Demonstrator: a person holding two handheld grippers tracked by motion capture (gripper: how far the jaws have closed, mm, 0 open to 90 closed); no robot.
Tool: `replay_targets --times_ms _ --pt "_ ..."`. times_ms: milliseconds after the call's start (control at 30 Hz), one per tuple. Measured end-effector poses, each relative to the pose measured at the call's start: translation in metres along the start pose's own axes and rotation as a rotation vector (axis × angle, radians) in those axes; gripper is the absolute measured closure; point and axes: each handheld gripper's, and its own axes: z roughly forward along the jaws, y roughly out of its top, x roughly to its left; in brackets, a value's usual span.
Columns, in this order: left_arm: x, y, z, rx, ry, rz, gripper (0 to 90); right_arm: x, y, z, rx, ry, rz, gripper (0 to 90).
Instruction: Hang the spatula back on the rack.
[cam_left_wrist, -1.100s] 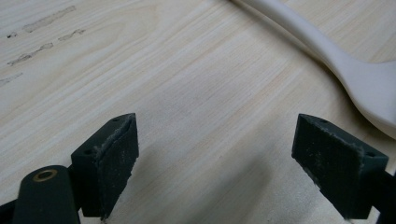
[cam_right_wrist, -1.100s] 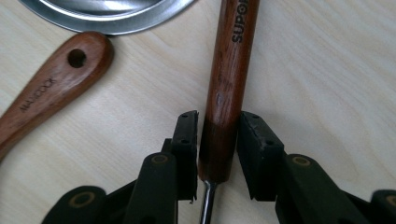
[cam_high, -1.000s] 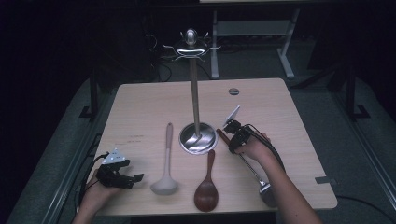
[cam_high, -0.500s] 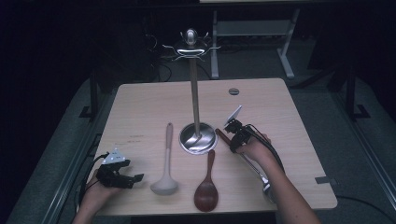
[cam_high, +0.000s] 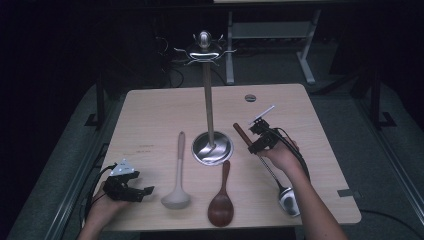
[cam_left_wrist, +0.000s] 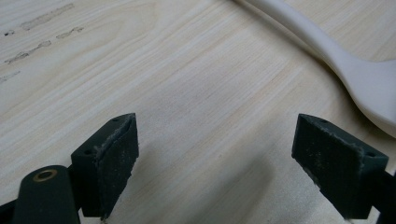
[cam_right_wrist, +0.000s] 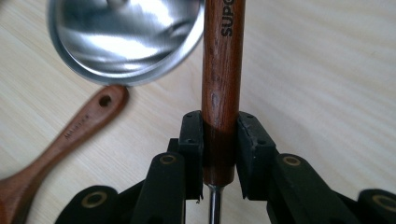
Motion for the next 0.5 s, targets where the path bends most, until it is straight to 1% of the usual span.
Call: replay_targets --times_ms 33,67,100,167,300,333,500 --pt "0.0 0.0 0.0 -0.001 0.0 0.001 14.4 -0.001 -0.001 -0.006 -0.04 0.01 -0.002 73.6" --pt "0.0 0.0 0.0 -0.001 0.0 0.001 14.4 -0.001 -0.001 -0.006 -0.04 0.01 -0.002 73.6" --pt "0.0 0.0 0.0 -0.003 0.0 -0.001 14.4 -0.002 -0.002 -0.009 -0.06 0.014 0.001 73.6" --pt "0.0 0.0 0.0 -0.003 0.001 -0.001 14.5 -0.003 -0.003 -0.015 -0.102 0.017 -0.009 73.7" --pt "0.001 0.0 -0.001 -0.002 0.001 -0.006 14.4 -0.005 -0.006 -0.027 -0.178 0.027 0.001 73.7" --pt "0.0 -0.001 -0.001 -0.003 0.0 -0.013 14.4 -0.006 -0.007 -0.029 -0.196 0.026 -0.003 73.7" --pt "0.002 0.0 -0.001 -0.003 0.004 -0.002 14.5 -0.008 -0.011 -0.039 -0.289 0.043 -0.016 73.7"
